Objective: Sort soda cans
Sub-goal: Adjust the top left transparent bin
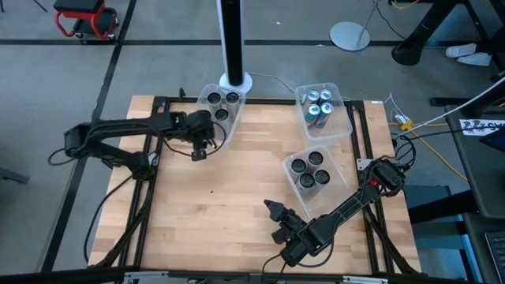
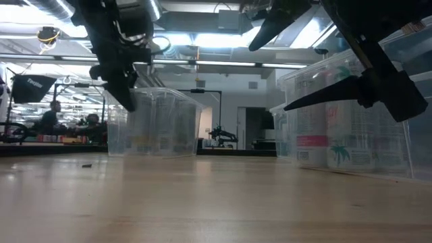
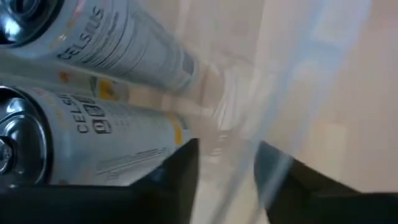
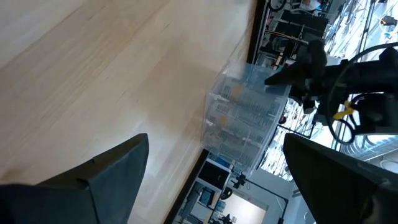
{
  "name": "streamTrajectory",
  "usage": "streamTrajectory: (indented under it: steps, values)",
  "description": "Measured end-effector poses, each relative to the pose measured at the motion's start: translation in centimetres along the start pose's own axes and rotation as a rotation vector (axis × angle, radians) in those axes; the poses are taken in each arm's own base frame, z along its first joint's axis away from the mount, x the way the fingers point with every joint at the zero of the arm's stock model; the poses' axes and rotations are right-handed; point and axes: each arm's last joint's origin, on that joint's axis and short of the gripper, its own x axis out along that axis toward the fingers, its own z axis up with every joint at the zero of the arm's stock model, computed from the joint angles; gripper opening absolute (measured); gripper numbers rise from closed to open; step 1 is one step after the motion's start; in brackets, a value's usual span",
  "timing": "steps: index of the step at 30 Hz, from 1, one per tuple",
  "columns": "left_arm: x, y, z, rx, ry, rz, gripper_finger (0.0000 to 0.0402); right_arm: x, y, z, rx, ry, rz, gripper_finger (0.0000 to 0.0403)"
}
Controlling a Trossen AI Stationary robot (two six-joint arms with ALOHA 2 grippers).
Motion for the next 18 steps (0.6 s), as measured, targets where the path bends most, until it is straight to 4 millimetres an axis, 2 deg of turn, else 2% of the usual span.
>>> streamTrajectory:
  steps: [5, 7, 12, 18]
  values:
    - [0.3, -0.1, 0.0, 0.014, 0.016, -0.016, 0.004, 0.0, 0.0, 0.0, 0.0, 0.0, 0.0, 0.0372]
    - [0.3, -0.2, 0.0, 0.004, 0.016, -0.021, 0.0014, 0.0, 0.0, 0.0, 0.0, 0.0, 0.0, 0.0372]
    - [0.2, -0.2, -0.4, -0.022, 0.057, -0.011, 0.0015, 0.0, 0.0, 0.0, 0.0, 0.0, 0.001, 0.0372]
    - [-0.2, -0.3, -1.2, 0.045, 0.126, -0.018, 0.0007, 0.0, 0.0, 0.0, 0.0, -0.004, 0.007, 0.0372]
